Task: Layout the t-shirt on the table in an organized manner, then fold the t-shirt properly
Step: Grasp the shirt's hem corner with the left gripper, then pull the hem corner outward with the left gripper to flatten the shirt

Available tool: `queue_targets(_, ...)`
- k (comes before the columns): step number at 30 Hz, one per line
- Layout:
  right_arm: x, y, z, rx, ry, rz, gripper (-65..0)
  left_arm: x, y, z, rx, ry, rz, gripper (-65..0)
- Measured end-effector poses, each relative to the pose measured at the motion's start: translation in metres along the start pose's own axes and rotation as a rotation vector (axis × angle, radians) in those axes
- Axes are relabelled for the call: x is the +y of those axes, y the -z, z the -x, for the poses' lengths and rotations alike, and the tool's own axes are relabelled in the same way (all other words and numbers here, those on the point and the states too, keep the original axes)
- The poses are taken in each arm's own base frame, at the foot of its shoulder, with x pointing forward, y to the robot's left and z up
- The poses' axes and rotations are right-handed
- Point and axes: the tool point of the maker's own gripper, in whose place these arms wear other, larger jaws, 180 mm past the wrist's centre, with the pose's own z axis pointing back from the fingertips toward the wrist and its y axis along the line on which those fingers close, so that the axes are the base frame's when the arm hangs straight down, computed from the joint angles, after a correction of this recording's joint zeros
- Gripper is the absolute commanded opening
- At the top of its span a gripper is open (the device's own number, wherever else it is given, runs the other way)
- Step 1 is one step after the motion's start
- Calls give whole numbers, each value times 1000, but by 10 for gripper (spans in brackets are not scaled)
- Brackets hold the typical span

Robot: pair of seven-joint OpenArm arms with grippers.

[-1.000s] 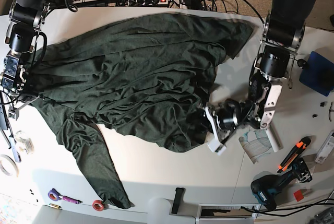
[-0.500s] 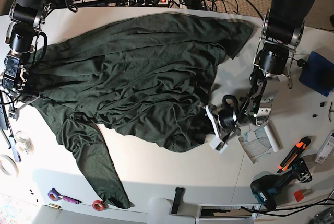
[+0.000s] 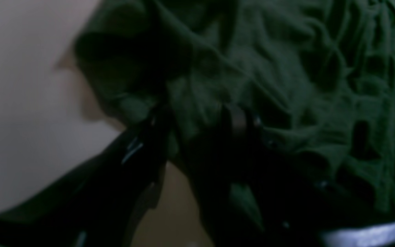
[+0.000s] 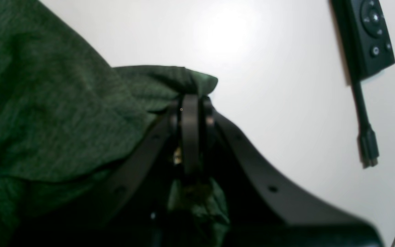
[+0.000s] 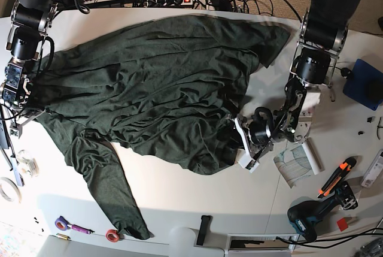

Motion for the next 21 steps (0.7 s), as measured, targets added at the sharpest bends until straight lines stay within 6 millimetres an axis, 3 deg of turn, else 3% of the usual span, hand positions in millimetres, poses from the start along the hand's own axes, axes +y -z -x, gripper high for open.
queue_targets(3,0,0,0,0,-1,1,-650,-1,0,3,-2,-7,3,-443)
queue_targets(7,0,0,0,0,-1,1,-650,-1,0,5,1,-15,6,-650)
queue_targets(13,0,0,0,0,-1,1,-650,2,-9,-7,-31,-30,29,-650)
queue_targets(21,0,0,0,1,-6,3,-650,41,-47,-52,-139,-54,-28,-650)
